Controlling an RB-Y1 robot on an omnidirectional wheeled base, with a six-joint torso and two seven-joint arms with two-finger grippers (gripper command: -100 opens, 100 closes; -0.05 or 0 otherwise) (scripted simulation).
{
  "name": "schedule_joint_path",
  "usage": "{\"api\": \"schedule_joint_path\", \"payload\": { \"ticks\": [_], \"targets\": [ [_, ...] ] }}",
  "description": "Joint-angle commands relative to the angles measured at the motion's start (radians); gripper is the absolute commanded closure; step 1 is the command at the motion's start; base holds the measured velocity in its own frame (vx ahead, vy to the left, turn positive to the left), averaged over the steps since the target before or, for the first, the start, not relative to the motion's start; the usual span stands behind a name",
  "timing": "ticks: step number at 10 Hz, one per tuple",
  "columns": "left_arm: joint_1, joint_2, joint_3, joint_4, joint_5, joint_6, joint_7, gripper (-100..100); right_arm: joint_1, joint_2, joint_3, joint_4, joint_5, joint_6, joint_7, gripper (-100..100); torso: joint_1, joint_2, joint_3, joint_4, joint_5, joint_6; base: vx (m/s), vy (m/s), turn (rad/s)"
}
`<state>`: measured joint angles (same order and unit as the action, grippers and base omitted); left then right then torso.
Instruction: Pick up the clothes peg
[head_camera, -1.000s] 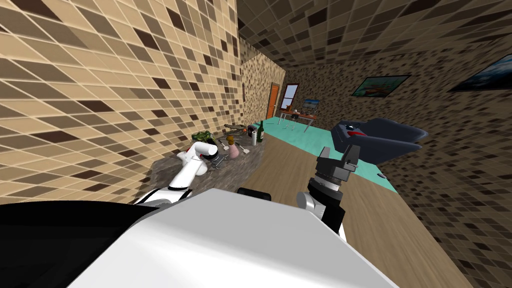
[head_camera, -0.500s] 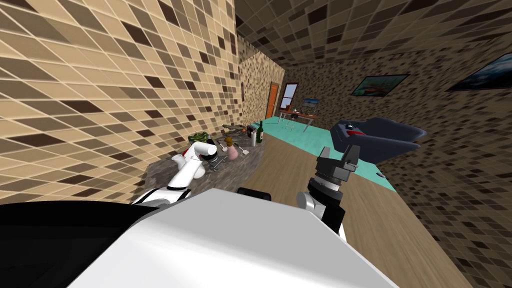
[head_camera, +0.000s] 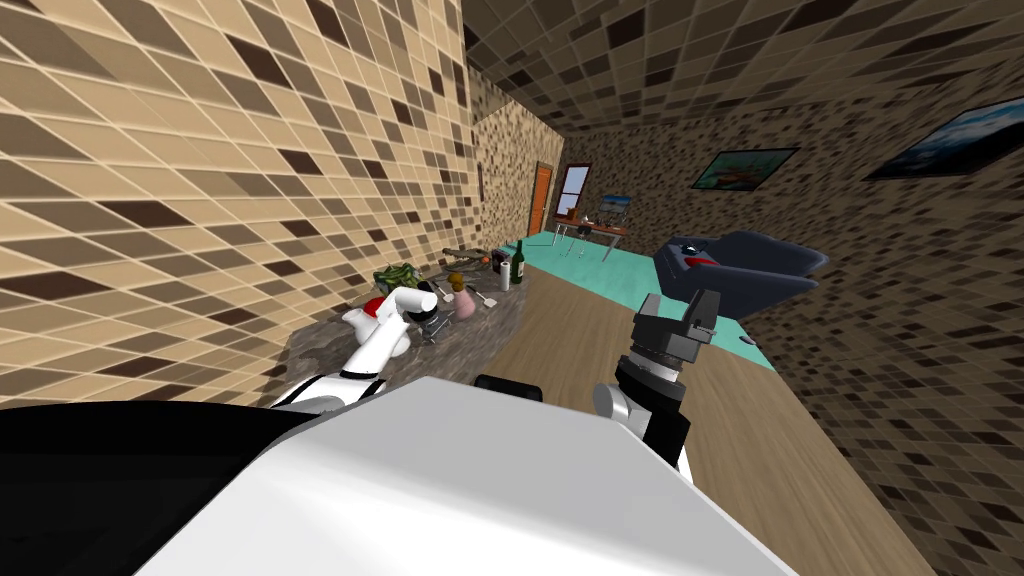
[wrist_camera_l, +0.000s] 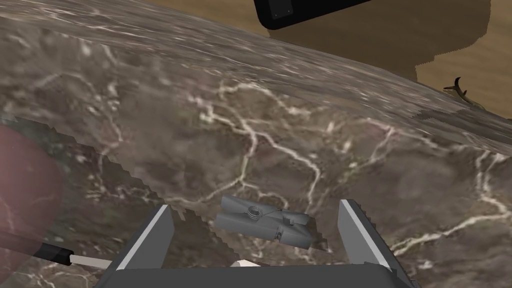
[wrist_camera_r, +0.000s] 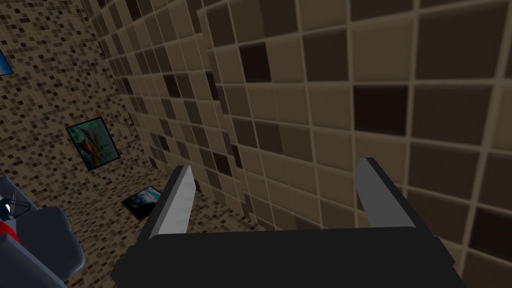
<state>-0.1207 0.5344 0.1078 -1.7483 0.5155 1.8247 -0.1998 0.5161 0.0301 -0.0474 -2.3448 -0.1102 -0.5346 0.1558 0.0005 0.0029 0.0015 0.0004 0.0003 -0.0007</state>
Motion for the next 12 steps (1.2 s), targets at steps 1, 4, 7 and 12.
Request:
{"api": "schedule_joint_path", "payload": {
  "ticks": [1, 4, 7, 12],
  "targets": [
    [0.0, 0.0, 0.0, 0.0, 0.0, 0.0, 0.0, -100, 0.0, 0.0, 0.0, 0.0, 0.0, 0.0, 0.0, 0, 0.0, 0.0, 0.0, 0.0, 0.0, 0.0, -0.014, 0.005, -0.008],
    [0.0, 0.0, 0.0, 0.002, -0.001, -0.002, 0.0, 100, 0.0, 0.0, 0.0, 0.0, 0.0, 0.0, 0.0, 0, 0.0, -0.002, -0.001, 0.0, 0.0, 0.0, 0.0, 0.0, 0.0],
    [0.0, 0.0, 0.0, 0.002, -0.001, -0.003, 0.0, 0, 0.0, 0.0, 0.0, 0.0, 0.0, 0.0, 0.0, 0, 0.0, -0.003, -0.002, -0.001, 0.0, 0.0, 0.0, 0.0, 0.0],
    [0.012, 0.013, 0.018, -0.081, 0.026, 0.064, 0.003, 100, 0.0, 0.0, 0.0, 0.0, 0.0, 0.0, 0.0, 0, -0.002, -0.006, -0.003, -0.001, 0.0, 0.0, 0.041, -0.019, 0.063]
  ]
}}
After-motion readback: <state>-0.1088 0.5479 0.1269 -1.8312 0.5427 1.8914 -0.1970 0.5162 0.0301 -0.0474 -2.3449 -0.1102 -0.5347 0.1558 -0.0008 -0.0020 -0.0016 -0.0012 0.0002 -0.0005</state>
